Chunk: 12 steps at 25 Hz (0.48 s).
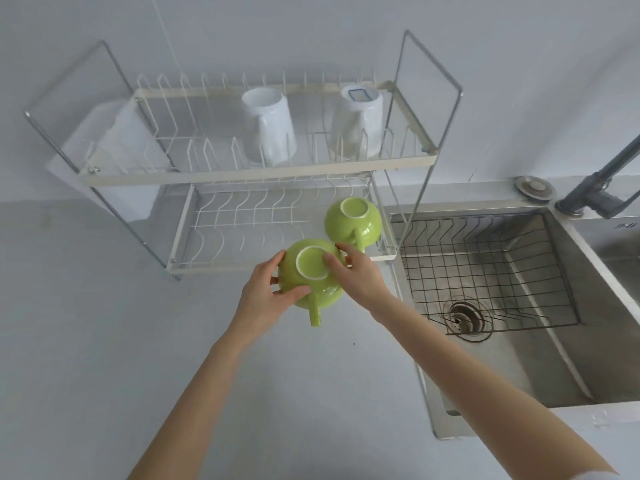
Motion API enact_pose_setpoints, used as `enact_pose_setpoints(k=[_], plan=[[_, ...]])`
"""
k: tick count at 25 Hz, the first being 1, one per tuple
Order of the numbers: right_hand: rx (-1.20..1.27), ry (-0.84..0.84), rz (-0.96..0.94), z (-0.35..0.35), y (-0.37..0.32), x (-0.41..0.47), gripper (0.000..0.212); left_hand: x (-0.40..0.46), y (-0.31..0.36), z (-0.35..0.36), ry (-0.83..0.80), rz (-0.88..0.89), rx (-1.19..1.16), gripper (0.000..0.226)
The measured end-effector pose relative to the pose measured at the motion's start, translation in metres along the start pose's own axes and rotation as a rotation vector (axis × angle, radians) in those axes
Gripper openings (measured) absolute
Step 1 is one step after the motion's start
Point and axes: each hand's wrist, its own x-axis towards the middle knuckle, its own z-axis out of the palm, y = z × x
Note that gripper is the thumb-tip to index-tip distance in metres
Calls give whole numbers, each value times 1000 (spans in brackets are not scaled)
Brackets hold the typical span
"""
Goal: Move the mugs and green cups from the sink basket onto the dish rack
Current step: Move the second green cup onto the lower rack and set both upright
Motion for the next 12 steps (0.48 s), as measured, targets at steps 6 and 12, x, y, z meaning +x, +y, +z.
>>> enact_pose_setpoints(k=[6,12], plan=[[-51,-19,-1,31,-39,38,53,46,-6,-39,1,-9,64,75],[-86,-39,20,42,-64,72,50,91,-9,-56,-55,-41,98,75]])
